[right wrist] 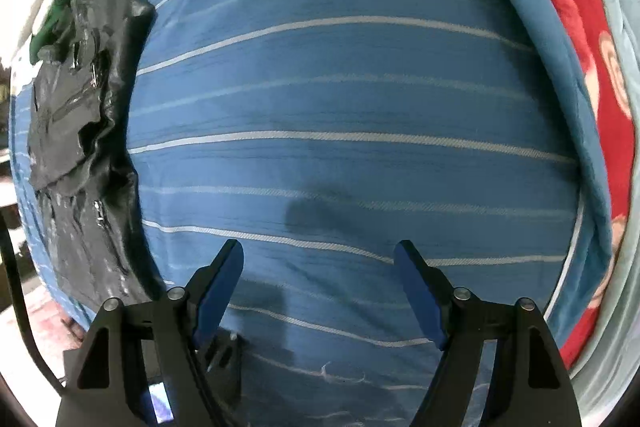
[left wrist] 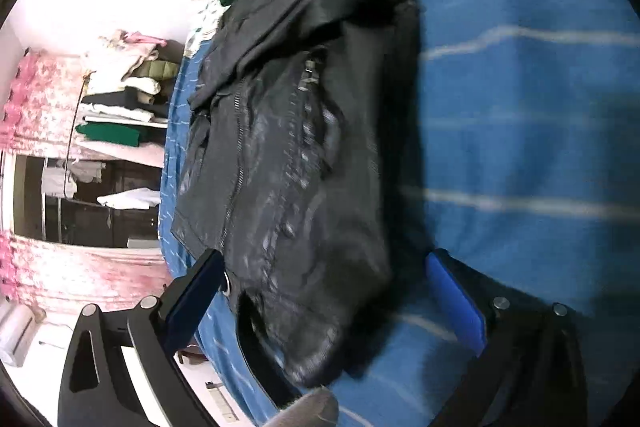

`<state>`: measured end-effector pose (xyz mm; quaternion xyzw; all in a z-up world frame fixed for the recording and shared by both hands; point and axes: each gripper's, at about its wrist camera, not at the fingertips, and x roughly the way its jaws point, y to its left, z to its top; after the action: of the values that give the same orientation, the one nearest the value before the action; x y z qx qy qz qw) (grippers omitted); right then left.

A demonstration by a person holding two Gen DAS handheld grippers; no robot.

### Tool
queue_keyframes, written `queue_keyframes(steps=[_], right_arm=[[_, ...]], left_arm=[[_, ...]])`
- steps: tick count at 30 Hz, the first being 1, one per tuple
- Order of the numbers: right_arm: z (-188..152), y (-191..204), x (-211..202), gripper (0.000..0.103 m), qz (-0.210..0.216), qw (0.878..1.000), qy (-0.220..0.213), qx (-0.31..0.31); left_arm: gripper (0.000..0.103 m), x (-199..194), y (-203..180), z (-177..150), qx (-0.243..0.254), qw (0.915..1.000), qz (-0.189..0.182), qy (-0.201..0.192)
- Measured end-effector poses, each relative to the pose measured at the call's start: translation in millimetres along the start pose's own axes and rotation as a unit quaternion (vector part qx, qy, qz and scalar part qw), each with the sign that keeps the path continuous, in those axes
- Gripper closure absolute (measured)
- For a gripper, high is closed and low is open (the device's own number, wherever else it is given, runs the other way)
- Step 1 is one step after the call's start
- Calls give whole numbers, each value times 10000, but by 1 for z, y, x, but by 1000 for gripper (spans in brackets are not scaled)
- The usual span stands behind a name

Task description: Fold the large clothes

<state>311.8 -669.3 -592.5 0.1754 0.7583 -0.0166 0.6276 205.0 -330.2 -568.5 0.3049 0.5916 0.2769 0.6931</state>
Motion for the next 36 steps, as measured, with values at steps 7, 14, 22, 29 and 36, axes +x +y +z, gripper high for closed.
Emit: queue_keyframes(steps=[7, 14, 22, 29, 36], right_arm=[[3, 3, 2, 24, 180, 9997, -65, -157], [49, 43, 21, 23, 2298, 9712, -186, -606], [107, 117, 90, 26, 4068, 9125, 412, 132], [87, 165, 27, 81, 3660, 9300, -96, 336], [47, 305, -80, 82, 2676, 9589, -539, -773]], left_arm=[[1, 44, 50, 26, -719, 9963, -300, 356], [73, 54, 101, 35, -1123, 9821, -1485, 300], [89, 51, 126, 37, -1000, 9750, -1984, 62], [87, 53, 192, 30, -1214, 9544, -2727, 50], [85, 98, 289, 26, -1722, 9124, -3695, 363]])
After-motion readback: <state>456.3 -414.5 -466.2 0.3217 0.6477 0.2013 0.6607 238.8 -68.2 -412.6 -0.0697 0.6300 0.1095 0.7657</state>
